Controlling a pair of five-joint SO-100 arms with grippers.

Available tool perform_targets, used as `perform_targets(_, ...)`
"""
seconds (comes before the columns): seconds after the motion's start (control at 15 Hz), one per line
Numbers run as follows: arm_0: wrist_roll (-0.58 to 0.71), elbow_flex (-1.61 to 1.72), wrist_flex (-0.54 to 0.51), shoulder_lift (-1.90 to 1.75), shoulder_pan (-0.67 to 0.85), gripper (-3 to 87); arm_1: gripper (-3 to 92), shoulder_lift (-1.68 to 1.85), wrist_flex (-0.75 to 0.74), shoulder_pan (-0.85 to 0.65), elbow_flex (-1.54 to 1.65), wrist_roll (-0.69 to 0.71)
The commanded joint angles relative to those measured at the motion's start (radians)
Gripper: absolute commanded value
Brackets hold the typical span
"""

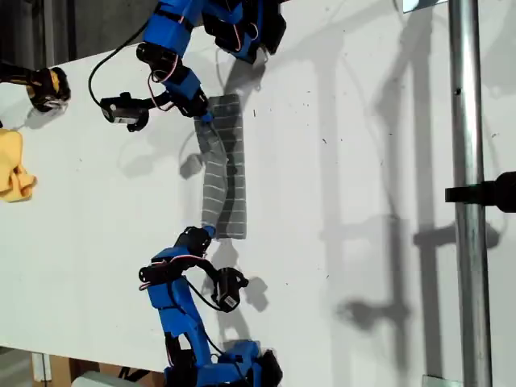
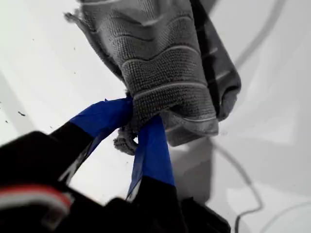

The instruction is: Grasp corners of a towel and fold twice.

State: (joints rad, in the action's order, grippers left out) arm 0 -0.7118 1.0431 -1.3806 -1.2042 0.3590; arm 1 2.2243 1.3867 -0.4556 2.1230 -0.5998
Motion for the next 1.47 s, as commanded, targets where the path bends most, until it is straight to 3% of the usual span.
perform_targets(0.0,-0.041,0.020,0.012,-0.063,-0.034,-1.8,-0.1,0.026,-0.014,0.077,0.032,-0.057)
perform_targets(0.6,-0.247,0.035,0.011,0.034,-0.101,-1.7,-0.1,-0.074,-0.011,0.095,0.123,-0.376)
perform_targets(1.0,-0.342,-0.078,-0.035,0.189,-0.129,2.9,-0.1,-0.092,-0.005,0.046,0.192,-0.489)
perform_targets(1.27,-0.351,-0.078,-0.084,0.189,-0.103,17.4,19.7,-0.181,0.014,0.031,0.198,-0.520)
perform_targets(1.4,-0.347,-0.083,-0.109,0.176,-0.094,25.6,34.6,-0.192,0.063,0.032,0.161,-0.520)
